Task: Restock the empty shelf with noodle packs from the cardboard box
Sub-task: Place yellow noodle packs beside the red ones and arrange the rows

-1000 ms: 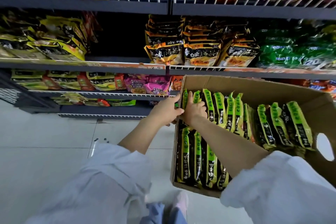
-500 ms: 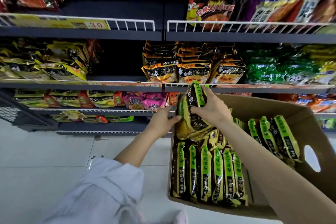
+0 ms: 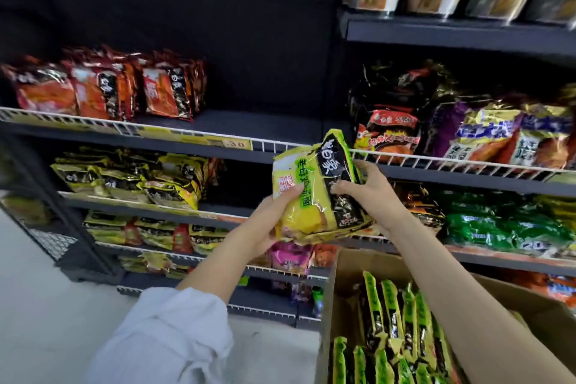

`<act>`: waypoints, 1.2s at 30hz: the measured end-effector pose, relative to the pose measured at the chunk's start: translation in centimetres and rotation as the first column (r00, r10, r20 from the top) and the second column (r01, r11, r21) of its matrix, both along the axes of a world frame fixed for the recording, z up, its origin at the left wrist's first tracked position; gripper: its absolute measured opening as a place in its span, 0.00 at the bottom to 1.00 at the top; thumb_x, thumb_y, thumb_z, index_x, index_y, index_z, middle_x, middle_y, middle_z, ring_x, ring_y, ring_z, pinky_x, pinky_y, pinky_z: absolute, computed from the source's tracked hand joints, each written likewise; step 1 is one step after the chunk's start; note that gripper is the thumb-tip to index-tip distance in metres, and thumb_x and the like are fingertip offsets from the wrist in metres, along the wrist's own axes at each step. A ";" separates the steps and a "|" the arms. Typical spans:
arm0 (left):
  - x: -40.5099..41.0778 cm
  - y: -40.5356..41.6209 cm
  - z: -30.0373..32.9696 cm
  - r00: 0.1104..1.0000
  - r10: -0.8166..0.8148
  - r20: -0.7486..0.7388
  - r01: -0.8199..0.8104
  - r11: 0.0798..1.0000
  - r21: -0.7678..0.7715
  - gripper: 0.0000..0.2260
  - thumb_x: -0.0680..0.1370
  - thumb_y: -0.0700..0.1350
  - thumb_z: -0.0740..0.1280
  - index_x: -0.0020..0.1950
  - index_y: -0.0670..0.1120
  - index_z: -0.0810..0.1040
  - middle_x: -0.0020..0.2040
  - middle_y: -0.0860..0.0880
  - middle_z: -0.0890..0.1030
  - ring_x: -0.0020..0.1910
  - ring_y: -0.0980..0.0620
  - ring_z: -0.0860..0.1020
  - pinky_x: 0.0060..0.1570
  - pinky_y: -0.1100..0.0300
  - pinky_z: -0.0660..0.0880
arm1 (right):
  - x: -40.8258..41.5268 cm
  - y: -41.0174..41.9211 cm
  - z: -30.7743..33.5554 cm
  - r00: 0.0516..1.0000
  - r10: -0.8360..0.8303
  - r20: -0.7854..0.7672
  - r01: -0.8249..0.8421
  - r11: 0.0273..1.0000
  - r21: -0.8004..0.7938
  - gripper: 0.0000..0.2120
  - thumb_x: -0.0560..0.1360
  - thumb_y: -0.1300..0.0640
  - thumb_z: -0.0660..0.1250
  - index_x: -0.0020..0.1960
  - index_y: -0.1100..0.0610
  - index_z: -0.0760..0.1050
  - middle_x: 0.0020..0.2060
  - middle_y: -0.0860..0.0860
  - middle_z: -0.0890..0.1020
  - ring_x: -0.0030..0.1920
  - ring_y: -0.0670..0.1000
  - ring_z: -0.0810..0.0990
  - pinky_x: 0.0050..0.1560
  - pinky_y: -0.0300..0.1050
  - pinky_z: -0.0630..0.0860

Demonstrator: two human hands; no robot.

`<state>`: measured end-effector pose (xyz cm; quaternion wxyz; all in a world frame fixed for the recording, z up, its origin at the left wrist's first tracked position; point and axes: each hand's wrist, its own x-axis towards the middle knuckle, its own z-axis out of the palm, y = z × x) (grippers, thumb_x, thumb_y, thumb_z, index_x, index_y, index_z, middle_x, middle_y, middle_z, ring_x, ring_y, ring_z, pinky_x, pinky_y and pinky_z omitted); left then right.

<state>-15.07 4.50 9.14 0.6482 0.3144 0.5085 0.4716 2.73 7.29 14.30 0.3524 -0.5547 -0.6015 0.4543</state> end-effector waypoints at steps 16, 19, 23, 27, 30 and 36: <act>-29.5 6.4 7.1 0.837 0.442 -0.323 -0.308 0.868 0.390 0.35 0.71 0.54 0.73 0.73 0.52 0.59 0.64 0.51 0.73 0.61 0.49 0.74 0.60 0.53 0.72 | -31.3 9.7 7.5 0.988 0.096 0.118 -0.133 0.920 0.369 0.38 0.62 0.47 0.79 0.67 0.53 0.69 0.54 0.46 0.79 0.53 0.47 0.78 0.54 0.44 0.75; -34.2 8.3 7.7 0.673 0.525 -0.521 -0.228 0.817 0.529 0.44 0.70 0.50 0.75 0.77 0.53 0.49 0.71 0.49 0.67 0.67 0.47 0.70 0.65 0.50 0.69 | -35.1 12.3 8.4 0.941 0.085 0.326 -0.238 0.853 0.464 0.40 0.62 0.46 0.79 0.68 0.54 0.66 0.55 0.49 0.78 0.55 0.49 0.76 0.54 0.47 0.74; -38.4 12.0 8.5 0.449 0.631 -0.632 -0.092 0.737 0.670 0.45 0.68 0.46 0.77 0.77 0.53 0.52 0.75 0.50 0.62 0.72 0.48 0.64 0.70 0.48 0.64 | -39.5 16.8 8.8 0.835 0.082 0.544 -0.388 0.790 0.476 0.42 0.62 0.45 0.78 0.70 0.54 0.63 0.59 0.53 0.77 0.59 0.54 0.76 0.57 0.53 0.74; -41.0 15.5 9.3 0.193 0.647 -0.738 0.143 0.725 0.674 0.47 0.68 0.47 0.76 0.77 0.58 0.48 0.75 0.49 0.60 0.72 0.47 0.63 0.68 0.52 0.64 | -43.6 21.3 8.6 0.679 0.056 0.732 -0.534 0.722 0.440 0.43 0.64 0.45 0.77 0.72 0.56 0.61 0.62 0.55 0.75 0.62 0.56 0.74 0.57 0.51 0.71; -42.6 17.9 9.0 -0.075 0.523 -0.849 0.252 0.834 0.492 0.45 0.69 0.53 0.74 0.76 0.60 0.48 0.78 0.53 0.51 0.75 0.46 0.56 0.70 0.46 0.60 | -45.6 23.7 7.4 0.573 0.145 0.807 -0.629 0.708 0.320 0.44 0.64 0.46 0.77 0.73 0.56 0.61 0.65 0.55 0.73 0.66 0.56 0.71 0.62 0.50 0.70; -44.7 21.1 7.1 -0.258 0.241 -0.936 0.341 0.929 0.146 0.40 0.72 0.53 0.71 0.77 0.52 0.52 0.77 0.52 0.57 0.76 0.51 0.53 0.72 0.49 0.55 | -47.7 26.4 4.6 0.490 0.222 0.843 -0.659 0.728 0.191 0.46 0.64 0.42 0.75 0.75 0.53 0.58 0.68 0.55 0.66 0.69 0.55 0.62 0.69 0.49 0.64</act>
